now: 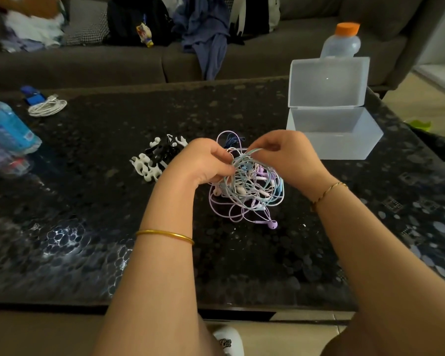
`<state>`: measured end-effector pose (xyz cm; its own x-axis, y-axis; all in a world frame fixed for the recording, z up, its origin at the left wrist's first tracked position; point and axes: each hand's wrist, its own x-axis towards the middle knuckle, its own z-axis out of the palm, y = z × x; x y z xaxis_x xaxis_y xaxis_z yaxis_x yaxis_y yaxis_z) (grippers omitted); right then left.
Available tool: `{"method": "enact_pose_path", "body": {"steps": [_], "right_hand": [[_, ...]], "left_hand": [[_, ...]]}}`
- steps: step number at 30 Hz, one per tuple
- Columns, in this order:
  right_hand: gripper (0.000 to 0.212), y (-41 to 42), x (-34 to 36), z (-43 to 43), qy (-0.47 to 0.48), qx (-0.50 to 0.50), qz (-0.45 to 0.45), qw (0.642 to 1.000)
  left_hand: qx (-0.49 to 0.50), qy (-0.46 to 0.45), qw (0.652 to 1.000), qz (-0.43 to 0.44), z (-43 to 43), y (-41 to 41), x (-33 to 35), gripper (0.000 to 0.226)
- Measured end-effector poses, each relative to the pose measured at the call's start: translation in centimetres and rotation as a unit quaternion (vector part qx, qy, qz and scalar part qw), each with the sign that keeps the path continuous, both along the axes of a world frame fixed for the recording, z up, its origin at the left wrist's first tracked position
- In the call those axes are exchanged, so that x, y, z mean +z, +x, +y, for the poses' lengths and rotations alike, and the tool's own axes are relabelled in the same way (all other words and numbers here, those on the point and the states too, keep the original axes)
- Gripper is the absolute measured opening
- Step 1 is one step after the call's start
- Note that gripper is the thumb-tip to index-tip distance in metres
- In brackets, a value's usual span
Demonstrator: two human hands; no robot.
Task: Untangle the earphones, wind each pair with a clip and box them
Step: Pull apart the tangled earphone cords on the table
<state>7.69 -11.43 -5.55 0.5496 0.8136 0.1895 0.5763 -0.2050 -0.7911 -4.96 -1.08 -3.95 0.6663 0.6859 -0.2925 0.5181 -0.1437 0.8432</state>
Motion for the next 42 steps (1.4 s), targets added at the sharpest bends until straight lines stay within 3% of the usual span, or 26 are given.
{"method": "enact_pose_path", "body": {"steps": [2,5,8,15,18,25,27,32,35,42], "right_hand": [[0.009,0.2,0.1,-0.2,0.006,-0.019,0.024,1.000],[0.028,0.2,0.3,-0.3,0.003,-0.034,0.056,0.998],[0.023,0.1,0.6,-0.2,-0.004,-0.021,0.062,0.998],[0.005,-0.1,-0.8,0.6,-0.089,0.037,-0.048,0.994],[0.011,-0.2,-1.1,0.9,-0.113,0.036,-0.080,0.990],[0.009,-0.5,-0.3,1.2,-0.002,-0.037,-0.115,0.993],[0.009,-0.6,0.1,1.0,0.020,-0.032,-0.067,0.997],[0.010,-0.4,1.0,0.1,0.067,-0.019,0.168,0.983],[0.015,-0.3,1.0,0.0,0.076,-0.038,0.225,0.971],[0.011,-1.1,1.3,-0.1,0.066,0.019,0.311,0.948]], "left_hand": [[0.005,-0.001,1.000,-0.002,0.0,-0.1,0.2,0.014],[0.008,0.014,1.000,0.009,-0.1,-0.1,0.1,0.017],[0.019,0.021,1.000,0.009,-0.1,-0.1,-0.1,0.021],[0.010,0.022,0.999,-0.024,0.3,-0.1,-0.3,0.027],[-0.006,0.020,0.999,-0.031,0.3,-0.2,-0.1,0.027],[-0.051,0.033,0.998,-0.003,0.2,-0.6,0.0,0.031],[-0.058,0.032,0.998,0.005,0.2,-0.7,0.0,0.029],[-0.050,0.033,0.998,0.015,0.2,-0.8,0.2,0.016],[-0.041,0.023,0.999,0.011,-0.2,-0.8,0.3,0.005],[-0.036,0.032,0.997,-0.061,-0.8,-0.5,0.9,0.008]]}}
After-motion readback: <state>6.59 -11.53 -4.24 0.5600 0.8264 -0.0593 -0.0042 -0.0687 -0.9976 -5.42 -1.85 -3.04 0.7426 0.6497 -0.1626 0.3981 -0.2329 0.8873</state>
